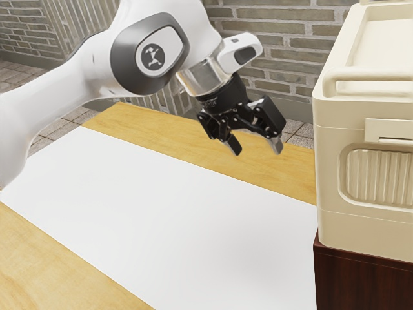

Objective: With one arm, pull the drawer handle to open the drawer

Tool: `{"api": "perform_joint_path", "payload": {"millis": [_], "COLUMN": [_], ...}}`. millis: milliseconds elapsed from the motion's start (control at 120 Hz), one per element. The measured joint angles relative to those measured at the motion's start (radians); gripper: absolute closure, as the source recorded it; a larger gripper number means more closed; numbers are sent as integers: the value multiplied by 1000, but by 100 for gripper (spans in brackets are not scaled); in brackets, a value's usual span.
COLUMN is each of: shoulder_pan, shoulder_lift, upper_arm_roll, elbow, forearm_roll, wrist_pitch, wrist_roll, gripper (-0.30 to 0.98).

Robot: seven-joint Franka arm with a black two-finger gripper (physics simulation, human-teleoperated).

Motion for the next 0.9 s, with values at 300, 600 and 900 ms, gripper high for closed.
{"api": "perform_joint_path", "payload": {"millis": [300, 600, 900], "shoulder_pan": [-5, -15, -15], "shoulder_lift": [15, 25, 29], "upper_arm_roll": [1, 0, -1], "elbow": [-51, -102, -150], "forearm_roll": [-28, -64, -91], "wrist_pitch": [81, 175, 240], "wrist_roll": [-2, -4, -5], "gripper": [0, 0, 0]}}
